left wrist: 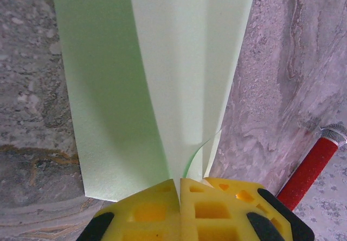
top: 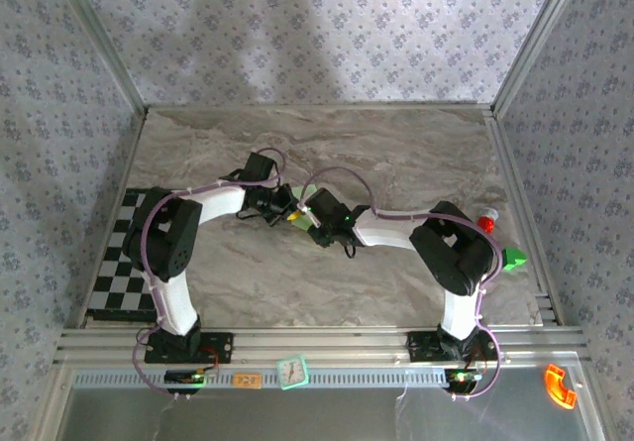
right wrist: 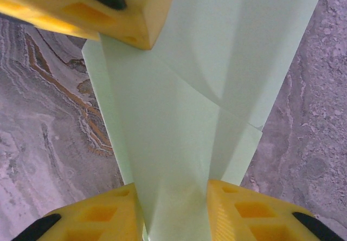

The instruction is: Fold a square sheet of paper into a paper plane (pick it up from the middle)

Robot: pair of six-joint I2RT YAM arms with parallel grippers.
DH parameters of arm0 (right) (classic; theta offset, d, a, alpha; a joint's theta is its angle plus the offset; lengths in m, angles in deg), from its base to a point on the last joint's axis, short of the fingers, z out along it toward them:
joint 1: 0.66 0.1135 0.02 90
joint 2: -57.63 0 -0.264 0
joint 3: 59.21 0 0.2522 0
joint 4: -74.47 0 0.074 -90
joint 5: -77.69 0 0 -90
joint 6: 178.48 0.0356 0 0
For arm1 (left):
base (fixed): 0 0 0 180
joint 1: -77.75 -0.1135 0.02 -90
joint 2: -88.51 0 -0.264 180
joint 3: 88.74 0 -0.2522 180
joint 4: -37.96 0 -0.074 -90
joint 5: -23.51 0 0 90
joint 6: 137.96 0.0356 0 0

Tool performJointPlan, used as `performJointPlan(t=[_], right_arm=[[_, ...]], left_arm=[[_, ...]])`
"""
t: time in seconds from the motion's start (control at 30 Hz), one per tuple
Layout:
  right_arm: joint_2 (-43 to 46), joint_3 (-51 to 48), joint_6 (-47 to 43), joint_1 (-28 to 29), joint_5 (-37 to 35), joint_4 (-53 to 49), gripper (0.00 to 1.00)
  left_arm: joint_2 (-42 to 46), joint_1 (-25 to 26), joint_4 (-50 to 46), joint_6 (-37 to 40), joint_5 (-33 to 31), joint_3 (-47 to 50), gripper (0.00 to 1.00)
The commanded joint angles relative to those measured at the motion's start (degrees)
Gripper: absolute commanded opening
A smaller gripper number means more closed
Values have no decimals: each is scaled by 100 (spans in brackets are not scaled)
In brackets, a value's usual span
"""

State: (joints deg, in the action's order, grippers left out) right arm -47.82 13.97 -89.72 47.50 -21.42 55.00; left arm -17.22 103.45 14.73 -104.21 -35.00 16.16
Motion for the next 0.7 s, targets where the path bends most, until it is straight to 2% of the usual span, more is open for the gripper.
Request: performJointPlan(t=[0.0,0.2,0.5,0.67], right_arm=[[-80,160,-96,44,-138,6,34],[-60,160,-118,57,-153,18,27],[-98,153,-72,62,6,-35,23],[-160,63,136,48,329,-52,20]], left_arm=[[185,43,-177,0,57,-179,1],[193,56,-280,92,19,-227,1],[209,66,-326,125,-36,-239,2],[296,39,-353,110,-155,-232,9]])
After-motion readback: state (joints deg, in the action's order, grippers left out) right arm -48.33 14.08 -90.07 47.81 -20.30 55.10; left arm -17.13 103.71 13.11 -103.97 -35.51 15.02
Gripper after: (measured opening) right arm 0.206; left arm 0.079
